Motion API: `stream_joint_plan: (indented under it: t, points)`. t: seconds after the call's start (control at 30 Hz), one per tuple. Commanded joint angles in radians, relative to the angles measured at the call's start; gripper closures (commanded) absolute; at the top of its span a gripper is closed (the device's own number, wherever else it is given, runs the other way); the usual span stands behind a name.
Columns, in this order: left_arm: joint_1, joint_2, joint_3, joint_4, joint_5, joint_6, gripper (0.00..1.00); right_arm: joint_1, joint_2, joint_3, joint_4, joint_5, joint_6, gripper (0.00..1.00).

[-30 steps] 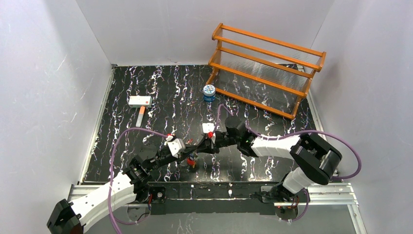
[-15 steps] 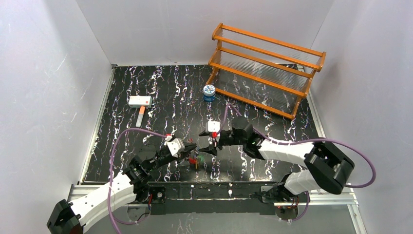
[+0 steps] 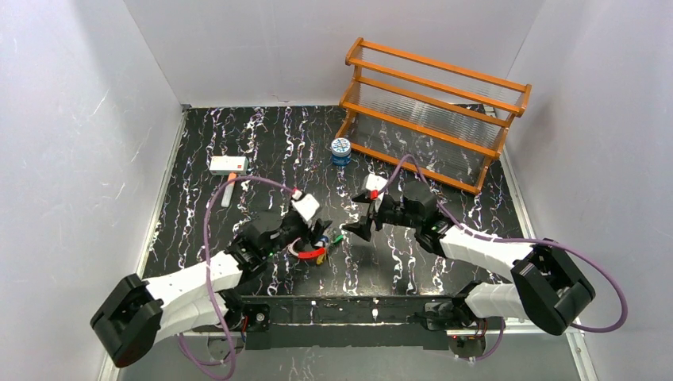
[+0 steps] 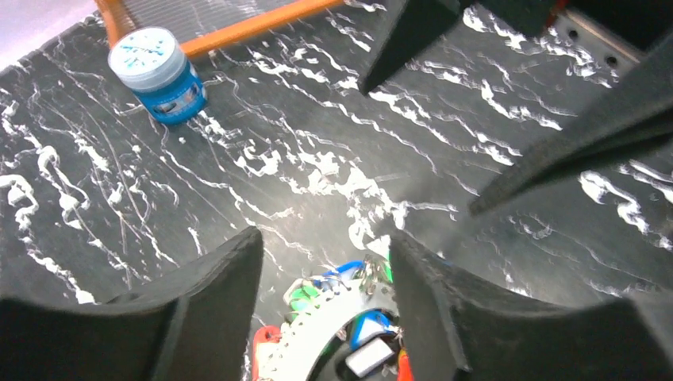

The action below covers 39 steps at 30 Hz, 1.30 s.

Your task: Put the keys on the keyring

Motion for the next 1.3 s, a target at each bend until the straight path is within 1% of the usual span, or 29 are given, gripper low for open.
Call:
stream_joint_plan:
  t: [0.0, 0.03, 0.07, 0.1, 0.27, 0.33, 0.43, 0.5, 0.6, 0.67, 0.7, 0.77, 0.83, 0.93, 1.0, 1.1, 1.2, 1.27]
  points:
    - [0.019, 0.089, 0.106, 0.077, -0.139, -0.073, 0.25, -0.069, -0.019, -0.007, 0.026, -0.035, 0.106, 0.08]
    - [0.029, 0.111, 0.125, 0.077, -0.158, -0.098, 0.14, -0.087, -0.015, -0.009, 0.031, -0.033, 0.132, 0.06]
    - [0.047, 0.131, 0.144, 0.078, -0.171, -0.129, 0.06, -0.106, -0.014, -0.010, 0.036, -0.036, 0.153, 0.04]
    - [0.072, 0.149, 0.159, 0.078, -0.165, -0.165, 0.02, -0.126, -0.014, -0.014, 0.042, -0.037, 0.174, 0.02]
    - [0.252, 0.222, 0.189, 0.110, -0.051, -0.311, 0.02, -0.244, -0.029, -0.047, 0.048, -0.015, 0.268, 0.01]
    - [0.313, 0.234, 0.179, 0.124, -0.041, -0.349, 0.02, -0.312, -0.037, -0.064, 0.045, -0.011, 0.297, 0.01]
    - [0.409, 0.236, 0.140, 0.161, -0.047, -0.431, 0.02, -0.400, -0.059, -0.093, 0.030, 0.008, 0.319, 0.01]
    - [0.477, 0.227, 0.099, 0.189, -0.085, -0.490, 0.01, -0.460, -0.081, -0.103, -0.012, 0.040, 0.304, 0.01]
    - [0.561, 0.199, 0.039, 0.203, -0.169, -0.527, 0.02, -0.547, -0.121, -0.102, -0.111, 0.175, 0.278, 0.01]
    - [0.592, 0.181, 0.007, 0.205, -0.228, -0.495, 0.01, -0.584, -0.147, -0.105, -0.154, 0.312, 0.252, 0.01]
    - [0.595, 0.178, -0.004, 0.204, -0.268, -0.471, 0.01, -0.593, -0.153, -0.107, -0.164, 0.356, 0.231, 0.01]
    - [0.596, 0.190, -0.017, 0.203, -0.336, -0.433, 0.02, -0.599, -0.146, -0.118, -0.163, 0.430, 0.198, 0.01]
    - [0.596, 0.224, -0.023, 0.201, -0.370, -0.385, 0.02, -0.601, -0.117, -0.134, -0.136, 0.480, 0.164, 0.01]
    - [0.597, 0.283, -0.002, 0.191, -0.445, -0.367, 0.02, -0.601, -0.060, -0.176, -0.014, 0.528, 0.172, 0.01]
    - [0.597, 0.313, 0.018, 0.198, -0.414, -0.310, 0.02, -0.602, -0.021, -0.210, 0.087, 0.540, 0.178, 0.01]
    - [0.597, 0.333, 0.027, 0.202, -0.436, -0.274, 0.01, -0.601, 0.035, -0.241, 0.199, 0.545, 0.181, 0.01]
    - [0.597, 0.379, -0.003, 0.277, -0.487, -0.196, 0.02, -0.602, 0.085, -0.265, 0.303, 0.553, 0.187, 0.01]
    - [0.598, 0.435, -0.025, 0.349, -0.525, -0.181, 0.02, -0.603, 0.103, -0.264, 0.337, 0.542, 0.183, 0.01]
